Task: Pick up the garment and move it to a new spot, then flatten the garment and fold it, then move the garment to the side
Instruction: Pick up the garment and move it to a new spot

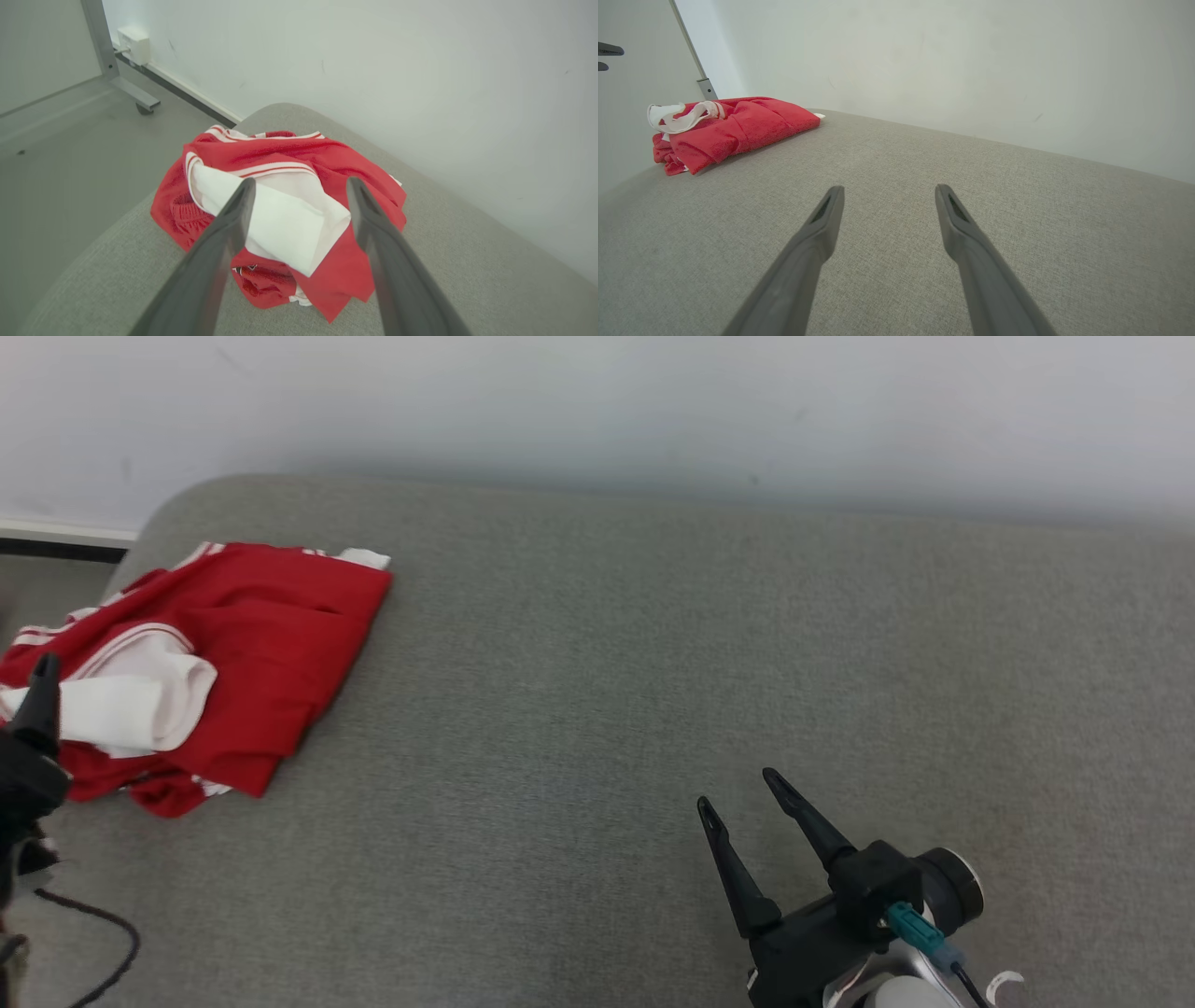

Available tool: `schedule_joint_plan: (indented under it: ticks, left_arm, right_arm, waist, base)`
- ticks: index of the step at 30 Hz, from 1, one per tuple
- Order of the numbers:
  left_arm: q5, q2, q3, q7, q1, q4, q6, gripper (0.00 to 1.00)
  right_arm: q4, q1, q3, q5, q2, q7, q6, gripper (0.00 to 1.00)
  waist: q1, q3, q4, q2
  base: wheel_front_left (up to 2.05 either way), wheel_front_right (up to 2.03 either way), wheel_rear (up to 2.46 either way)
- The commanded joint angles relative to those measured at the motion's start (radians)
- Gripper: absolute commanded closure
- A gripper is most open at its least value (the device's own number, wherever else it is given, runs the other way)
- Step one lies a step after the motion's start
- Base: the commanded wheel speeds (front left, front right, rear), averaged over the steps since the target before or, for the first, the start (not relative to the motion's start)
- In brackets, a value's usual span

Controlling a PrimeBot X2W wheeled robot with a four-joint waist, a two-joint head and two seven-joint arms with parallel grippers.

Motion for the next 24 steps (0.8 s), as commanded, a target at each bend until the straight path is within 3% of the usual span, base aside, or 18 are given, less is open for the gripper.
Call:
schedule_joint_plan:
  ticks: [1, 8, 11, 17, 21, 22, 23, 24]
  left_arm:
    - [-0.006, 0.016, 0.009, 0.009, -0.015, -0.001, 0.003, 0.0]
    - [-0.117, 0.061, 0.098, 0.186, -0.037, -0.015, 0.086, 0.0]
    - [-0.144, 0.091, 0.124, 0.228, -0.035, -0.013, 0.101, 0.0]
    - [-0.12, 0.127, 0.107, 0.276, 0.007, 0.002, 0.121, 0.0]
    - [-0.059, 0.148, 0.076, 0.264, 0.047, -0.003, 0.161, 0.0]
    - [-0.044, 0.152, 0.067, 0.266, 0.053, 0.002, 0.167, 0.1]
    - [-0.03, 0.155, 0.056, 0.268, 0.06, 0.007, 0.171, 0.59]
    - [-0.018, 0.161, 0.046, 0.268, 0.067, 0.008, 0.173, 0.94]
  right_arm:
    - [-0.005, -0.017, 0.001, 0.006, -0.002, -0.008, 0.001, 0.0]
    - [0.002, -0.066, 0.016, 0.037, -0.001, -0.034, 0.001, 0.0]
    - [0.015, -0.077, 0.023, 0.044, -0.001, -0.045, 0.001, 0.0]
    - [0.038, -0.086, 0.02, 0.049, -0.001, -0.057, 0.001, 0.0]
    - [0.047, -0.093, 0.015, 0.043, -0.001, -0.059, 0.001, 0.0]
    - [0.049, -0.094, 0.015, 0.042, -0.001, -0.059, 0.001, 0.0]
    - [0.052, -0.093, 0.013, 0.041, -0.001, -0.06, 0.001, 0.0]
    - [0.054, -0.091, 0.011, 0.04, -0.001, -0.06, 0.001, 0.0]
  waist:
    - [-0.0002, 0.181, -0.178, -0.0002]
    - [-0.0002, 0.256, -0.232, -0.0002]
    - [-0.0002, 0.266, -0.249, -0.0002]
    - [-0.0002, 0.267, -0.267, -0.0002]
    - [-0.0002, 0.263, -0.273, -0.0002]
    - [-0.0002, 0.26, -0.274, -0.0002]
    - [-0.0002, 0.255, -0.274, -0.0002]
    - [-0.0002, 0.251, -0.274, -0.0002]
  base:
    - [0.0, 0.0, 0.0]
    - [0.0, 0.0, 0.0]
    - [0.0, 0.0, 0.0]
    - [0.0, 0.0, 0.0]
    - [0.0, 0.0, 0.0]
    - [0.0, 0.0, 0.0]
    - [0.0, 0.0, 0.0]
    - [0.0, 0.0, 0.0]
